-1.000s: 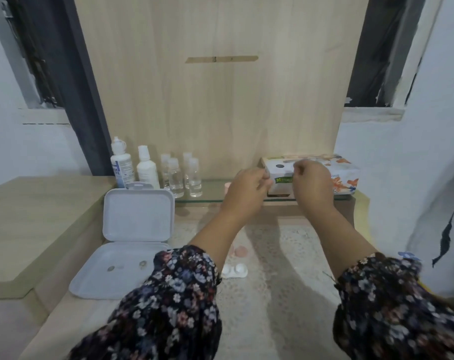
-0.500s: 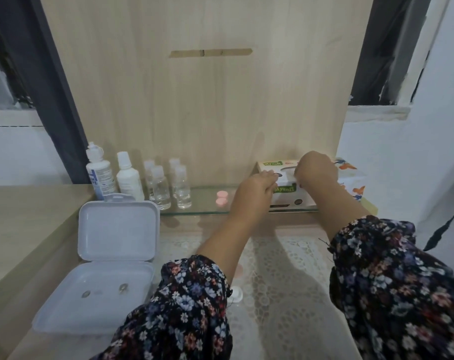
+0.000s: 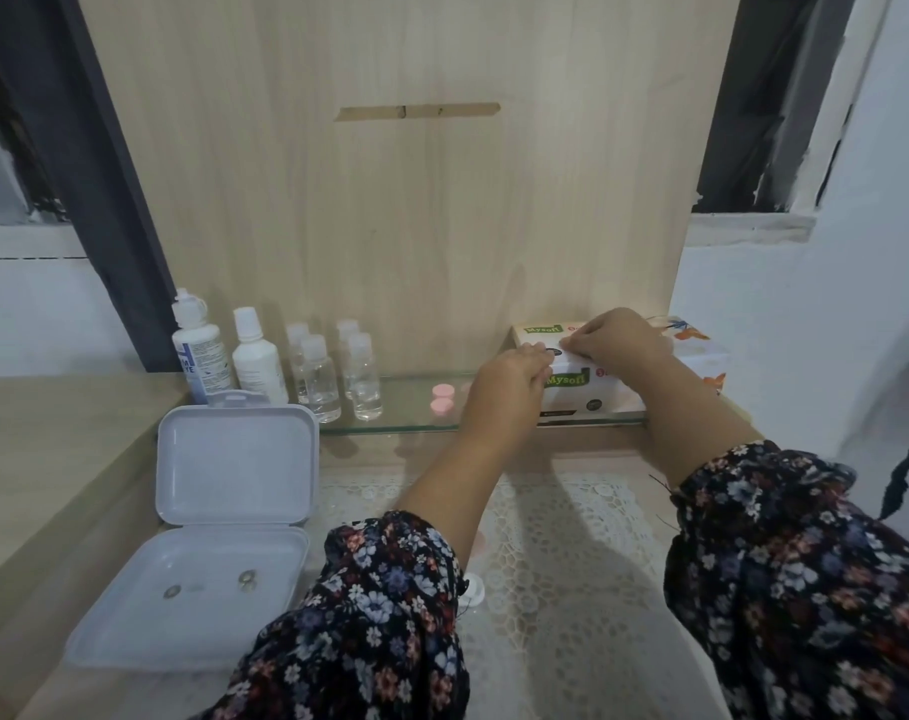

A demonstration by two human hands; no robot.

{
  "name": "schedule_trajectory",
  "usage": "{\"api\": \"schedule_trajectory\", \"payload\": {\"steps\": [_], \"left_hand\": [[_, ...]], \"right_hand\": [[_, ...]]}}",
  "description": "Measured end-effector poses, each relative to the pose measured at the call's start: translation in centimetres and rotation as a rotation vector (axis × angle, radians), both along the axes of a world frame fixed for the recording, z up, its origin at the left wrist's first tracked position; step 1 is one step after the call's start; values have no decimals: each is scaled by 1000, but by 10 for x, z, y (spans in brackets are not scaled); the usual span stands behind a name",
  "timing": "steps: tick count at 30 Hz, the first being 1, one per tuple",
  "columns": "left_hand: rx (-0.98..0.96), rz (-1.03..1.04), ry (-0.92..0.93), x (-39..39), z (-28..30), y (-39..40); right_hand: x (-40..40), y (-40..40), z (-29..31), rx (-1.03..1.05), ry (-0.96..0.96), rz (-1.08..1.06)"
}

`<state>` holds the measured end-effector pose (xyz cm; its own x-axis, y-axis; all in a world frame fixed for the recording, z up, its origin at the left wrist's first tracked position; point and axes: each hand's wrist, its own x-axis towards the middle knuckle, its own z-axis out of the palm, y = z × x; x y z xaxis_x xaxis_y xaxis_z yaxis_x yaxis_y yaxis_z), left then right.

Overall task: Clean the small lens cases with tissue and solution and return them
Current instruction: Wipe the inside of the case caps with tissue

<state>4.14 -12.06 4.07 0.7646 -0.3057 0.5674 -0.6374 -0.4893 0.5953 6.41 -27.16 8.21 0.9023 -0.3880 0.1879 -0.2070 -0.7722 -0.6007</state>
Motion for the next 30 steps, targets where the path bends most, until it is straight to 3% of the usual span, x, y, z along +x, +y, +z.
{"api": "schedule_trajectory", "payload": {"steps": [6, 9, 15, 20, 25, 30], "left_hand": [[9, 0, 1, 1, 0, 1], [11, -1, 1, 0, 0, 1], [21, -4, -6, 0, 2, 1], [23, 3, -7, -2, 2, -1], [65, -87, 112, -11, 7, 4], [-483, -151, 414, -49, 7, 33]], "right_hand": [[1, 6, -2, 22, -52, -112], [4, 3, 3, 250, -205, -162], [-10, 11, 29, 736, -716, -219], [-28, 18, 50, 1039, -963, -108], [-47, 29, 54, 972, -961, -87], [-75, 64, 18, 790, -923, -13]]}}
